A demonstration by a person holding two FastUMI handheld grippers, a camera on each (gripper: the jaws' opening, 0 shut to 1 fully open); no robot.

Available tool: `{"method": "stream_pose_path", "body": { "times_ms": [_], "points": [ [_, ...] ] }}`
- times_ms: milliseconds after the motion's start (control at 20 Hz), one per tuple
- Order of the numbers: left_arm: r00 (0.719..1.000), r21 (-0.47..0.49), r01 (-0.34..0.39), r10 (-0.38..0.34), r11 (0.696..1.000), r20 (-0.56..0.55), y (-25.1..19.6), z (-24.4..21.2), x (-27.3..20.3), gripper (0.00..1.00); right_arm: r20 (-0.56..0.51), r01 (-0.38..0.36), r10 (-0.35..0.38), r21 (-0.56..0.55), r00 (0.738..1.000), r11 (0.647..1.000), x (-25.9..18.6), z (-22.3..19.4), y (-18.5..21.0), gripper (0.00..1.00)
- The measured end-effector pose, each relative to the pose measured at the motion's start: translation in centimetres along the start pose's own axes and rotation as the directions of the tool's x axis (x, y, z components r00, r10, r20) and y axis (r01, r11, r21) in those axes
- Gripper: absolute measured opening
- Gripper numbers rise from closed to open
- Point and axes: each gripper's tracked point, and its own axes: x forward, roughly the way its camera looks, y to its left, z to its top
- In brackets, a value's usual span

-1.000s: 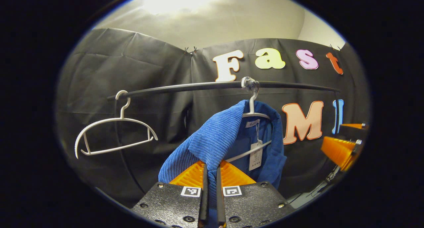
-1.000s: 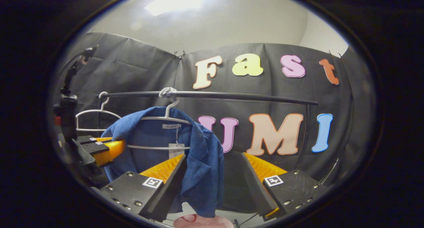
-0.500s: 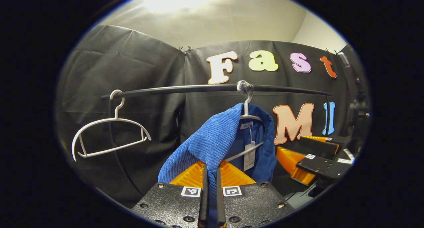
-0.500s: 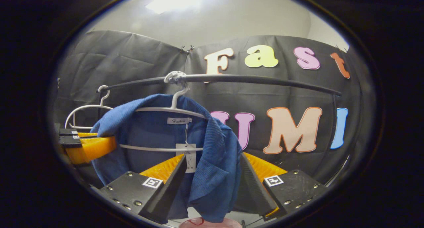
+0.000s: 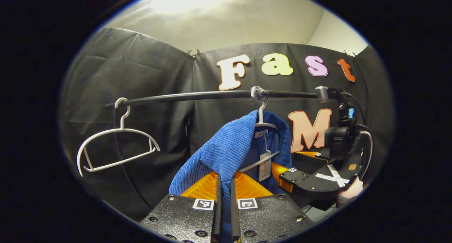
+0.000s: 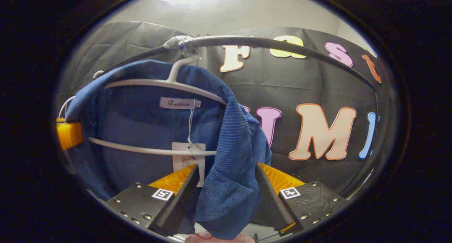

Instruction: Grasp the clothes on the hanger with both hands and then place them into the laundry hamper below.

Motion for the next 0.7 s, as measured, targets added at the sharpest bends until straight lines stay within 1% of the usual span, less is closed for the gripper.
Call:
{"method": "stream_pose_path", "body": {
  "times_ms": [50,100,150,200,300,350,400,450,500,550,650,700],
  "points": [
    [1.000,0.002,0.001,-0.001,1.000,0.002,0.0,0.1,0.0,0.10,-0.009,0.008,-0.008,-0.009,1.000,1.000,0.4,-0.4,0.0,0.92],
    [1.000,0.003,0.004,-0.004,1.000,0.001,0.0,0.1,-0.1,0.12,-0.018,-0.001,0.001,-0.017,1.000,1.000,0.7,-0.6,0.1,0.84],
    [1.000,0.004,0.006,-0.006,1.000,0.002,0.0,0.2,-0.1,0.12,-0.028,0.012,-0.013,-0.029,1.000,1.000,1.3,-1.0,-0.1,0.82],
    [1.000,0.006,0.009,-0.009,1.000,0.002,0.0,0.3,-0.1,0.09,-0.037,0.020,-0.021,-0.040,0.999,0.999,1.6,-1.3,-0.3,0.79],
    [1.000,0.009,0.015,-0.015,1.000,0.002,0.0,0.6,-0.3,0.10,-0.060,0.032,-0.035,-0.054,0.998,0.998,1.9,-1.7,-0.9,0.46],
    [1.000,0.008,0.020,-0.020,1.000,0.003,0.0,0.8,-0.4,0.11,-0.066,0.051,-0.054,-0.057,0.996,0.997,1.9,-1.9,-1.2,0.34],
    [1.000,0.004,0.029,-0.029,1.000,0.005,0.0,1.1,-0.5,0.09,-0.068,0.064,-0.068,-0.056,0.995,0.996,2.0,-1.9,-1.7,0.22],
    [0.999,-0.002,0.038,-0.038,0.999,0.006,0.0,1.4,-0.7,0.10,-0.069,0.080,-0.083,-0.053,0.994,0.995,2.0,-1.7,-2.1,0.10],
    [0.999,-0.009,0.051,-0.051,0.999,0.007,-0.1,1.7,-0.8,0.10,-0.062,0.097,-0.100,-0.054,0.993,0.994,1.9,-1.4,-2.7,0.10],
    [0.998,-0.014,0.067,-0.067,0.998,0.005,-0.1,2.0,-1.0,0.10,-0.051,0.119,-0.122,-0.057,0.991,0.991,1.8,-1.1,-3.4,0.15],
    [0.996,-0.020,0.091,-0.091,0.996,-0.002,0.2,2.6,-1.4,0.09,-0.030,0.152,-0.154,-0.062,0.988,0.986,1.8,-0.3,-4.8,0.15],
    [0.994,-0.022,0.105,-0.106,0.994,-0.006,0.3,3.0,-1.6,0.10,-0.025,0.159,-0.161,-0.062,0.987,0.985,1.8,0.0,-5.3,0.15]
  ]
}}
